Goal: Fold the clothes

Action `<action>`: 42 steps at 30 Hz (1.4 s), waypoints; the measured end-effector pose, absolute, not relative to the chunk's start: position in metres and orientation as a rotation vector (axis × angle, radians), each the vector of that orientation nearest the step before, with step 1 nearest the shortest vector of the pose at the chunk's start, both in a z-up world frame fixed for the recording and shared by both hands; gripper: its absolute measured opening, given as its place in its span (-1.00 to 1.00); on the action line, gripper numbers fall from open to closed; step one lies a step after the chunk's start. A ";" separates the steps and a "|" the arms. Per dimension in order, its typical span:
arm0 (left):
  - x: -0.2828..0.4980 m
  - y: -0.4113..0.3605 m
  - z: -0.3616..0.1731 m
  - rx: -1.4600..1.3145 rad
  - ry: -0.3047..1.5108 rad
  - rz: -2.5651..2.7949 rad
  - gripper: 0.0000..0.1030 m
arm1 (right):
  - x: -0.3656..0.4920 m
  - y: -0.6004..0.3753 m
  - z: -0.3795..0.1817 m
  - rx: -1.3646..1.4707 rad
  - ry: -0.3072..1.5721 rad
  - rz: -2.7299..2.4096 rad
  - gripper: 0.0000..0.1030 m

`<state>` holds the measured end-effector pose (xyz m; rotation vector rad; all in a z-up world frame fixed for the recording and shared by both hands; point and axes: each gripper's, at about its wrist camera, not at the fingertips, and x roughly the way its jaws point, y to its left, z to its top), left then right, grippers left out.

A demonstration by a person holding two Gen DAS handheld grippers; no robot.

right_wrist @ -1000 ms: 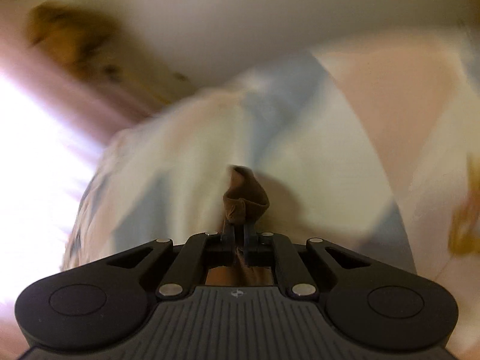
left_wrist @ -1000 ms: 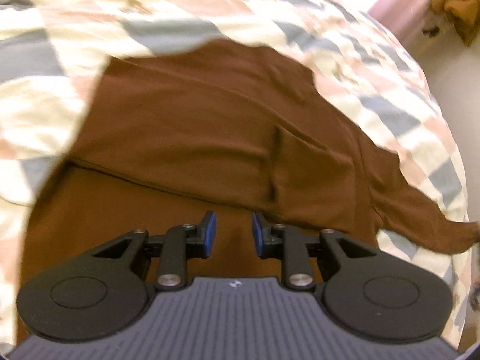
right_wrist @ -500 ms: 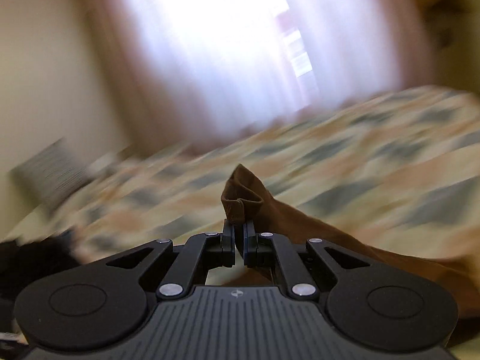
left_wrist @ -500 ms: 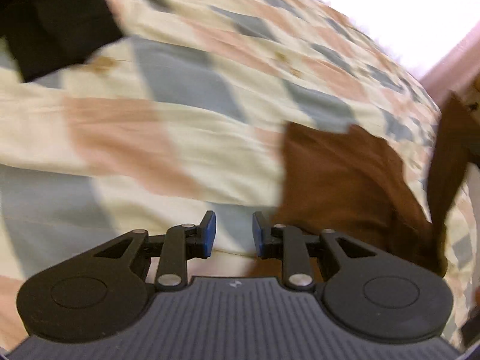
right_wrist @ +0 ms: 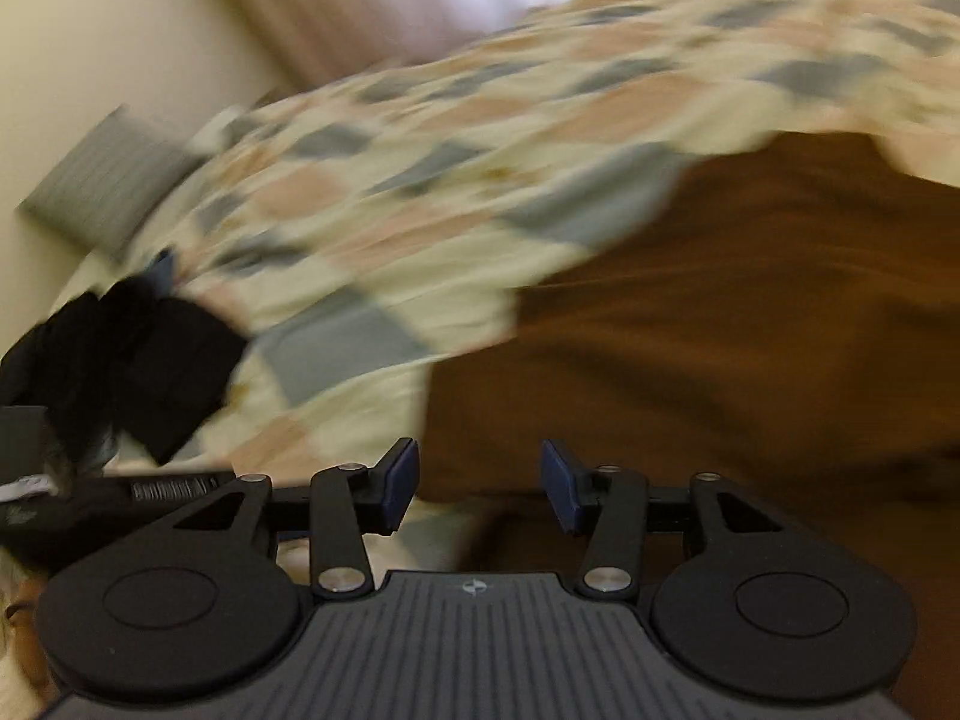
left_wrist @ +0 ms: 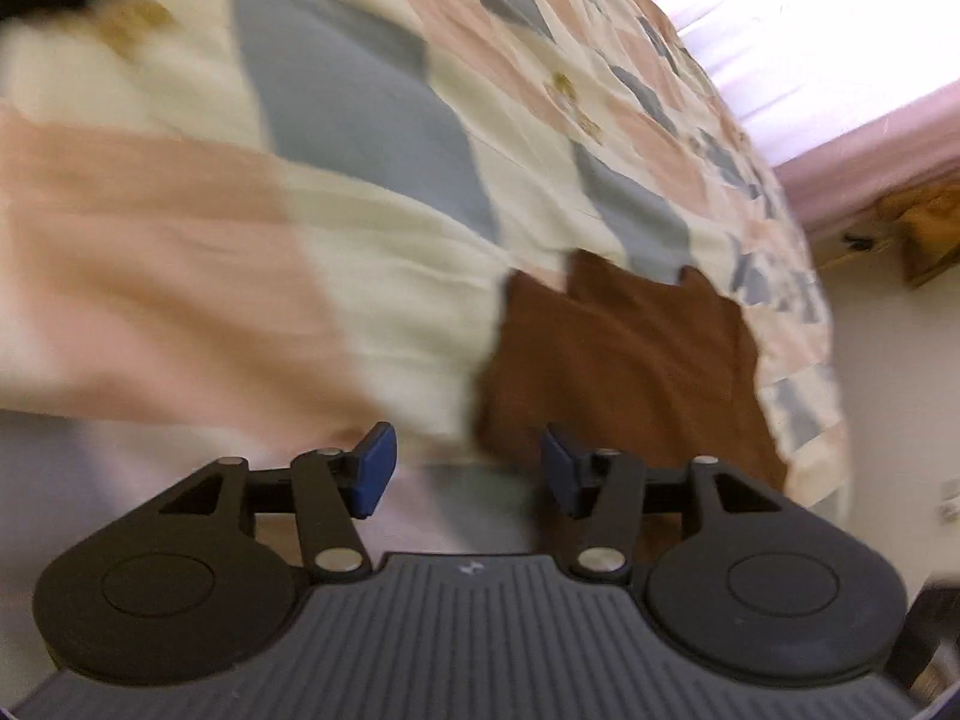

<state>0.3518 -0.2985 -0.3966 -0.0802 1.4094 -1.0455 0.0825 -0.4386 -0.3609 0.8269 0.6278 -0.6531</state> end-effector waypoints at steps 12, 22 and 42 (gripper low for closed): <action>0.339 -0.331 -0.386 -0.155 1.243 -1.147 -0.93 | -0.096 -0.496 -0.355 0.774 0.681 -1.121 -0.08; 0.340 -0.317 -0.358 -0.103 1.146 -1.124 -0.93 | -0.093 -0.514 -0.399 0.200 1.032 -1.102 -0.25; 0.329 -0.288 -0.378 0.010 1.143 -1.051 -0.93 | -0.074 -0.582 -0.376 0.344 0.769 -1.067 -0.70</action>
